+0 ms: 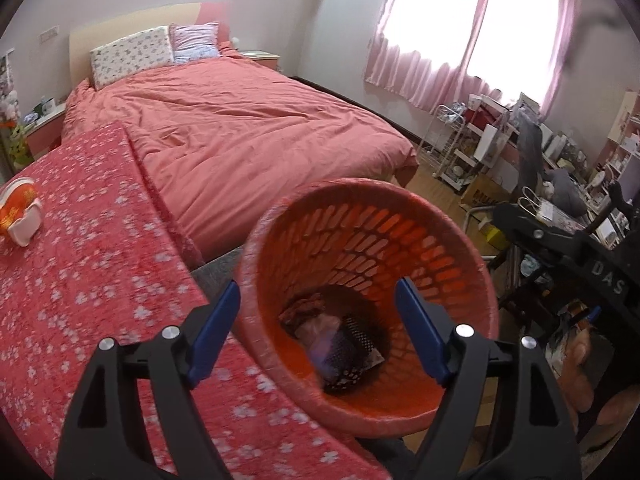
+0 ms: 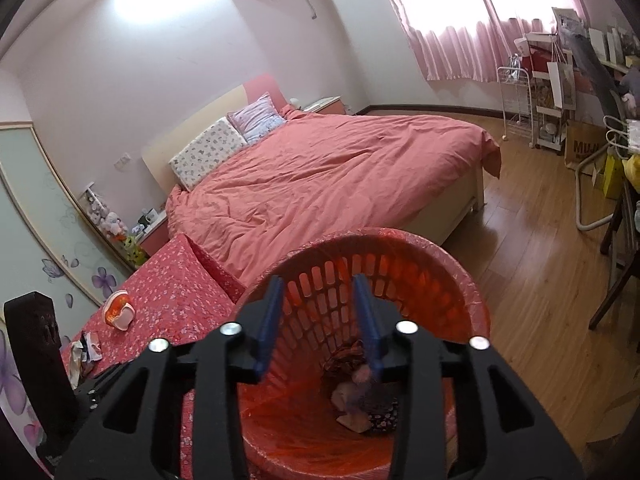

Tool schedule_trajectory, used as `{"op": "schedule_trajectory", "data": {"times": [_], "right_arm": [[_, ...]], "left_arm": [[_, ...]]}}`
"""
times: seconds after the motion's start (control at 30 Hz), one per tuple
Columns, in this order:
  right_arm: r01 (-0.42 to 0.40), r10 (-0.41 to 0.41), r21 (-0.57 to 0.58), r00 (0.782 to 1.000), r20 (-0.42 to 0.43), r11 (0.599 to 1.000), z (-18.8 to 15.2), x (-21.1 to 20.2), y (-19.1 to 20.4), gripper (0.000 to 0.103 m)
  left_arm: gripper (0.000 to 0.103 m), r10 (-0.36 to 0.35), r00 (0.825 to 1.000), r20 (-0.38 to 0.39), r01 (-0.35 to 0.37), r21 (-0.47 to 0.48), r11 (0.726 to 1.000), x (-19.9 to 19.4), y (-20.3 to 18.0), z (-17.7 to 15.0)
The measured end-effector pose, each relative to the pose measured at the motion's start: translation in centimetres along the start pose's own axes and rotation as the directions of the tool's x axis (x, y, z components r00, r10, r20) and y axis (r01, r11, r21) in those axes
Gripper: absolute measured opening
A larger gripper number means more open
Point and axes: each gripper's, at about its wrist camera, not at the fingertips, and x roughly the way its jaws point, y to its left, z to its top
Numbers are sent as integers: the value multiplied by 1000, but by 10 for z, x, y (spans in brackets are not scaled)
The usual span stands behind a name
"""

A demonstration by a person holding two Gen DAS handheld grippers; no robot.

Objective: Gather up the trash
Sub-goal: 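Carry the tissue pack and mesh pad to the orange basket and open both tools, then move both open tools back over the remaining wrappers on the bed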

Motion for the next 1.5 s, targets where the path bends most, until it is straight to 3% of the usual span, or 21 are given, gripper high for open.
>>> {"op": "schedule_trajectory", "data": {"times": [0.23, 0.63, 0.93, 1.03, 1.2, 1.33, 1.5], "right_arm": [[37, -36, -49, 999, 16, 998, -4, -4, 10, 61], [60, -58, -194, 998, 16, 979, -22, 0, 60, 70], [-10, -2, -277, 999, -44, 961, -46, 6, 107, 71], [-36, 17, -299, 998, -65, 954, -54, 7, 122, 71], [-88, 58, -317, 993, -103, 944, -65, 12, 149, 71], [-120, 79, -328, 988, -136, 937, -75, 19, 172, 71], [-155, 98, -352, 980, -175, 923, -87, 27, 197, 71]], "left_arm": [[87, 143, 989, 29, -144, 15, 989, -27, 34, -14], [89, 349, 937, 16, -346, -107, 932, -78, 138, -45], [89, 519, 855, -8, -502, -269, 822, -134, 234, -75], [89, 580, 814, -15, -552, -328, 766, -160, 269, -85], [89, 644, 765, -33, -603, -389, 697, -186, 310, -94], [89, 662, 748, -43, -621, -395, 677, -192, 331, -95], [89, 670, 740, -50, -640, -356, 681, -181, 342, -89]]}}
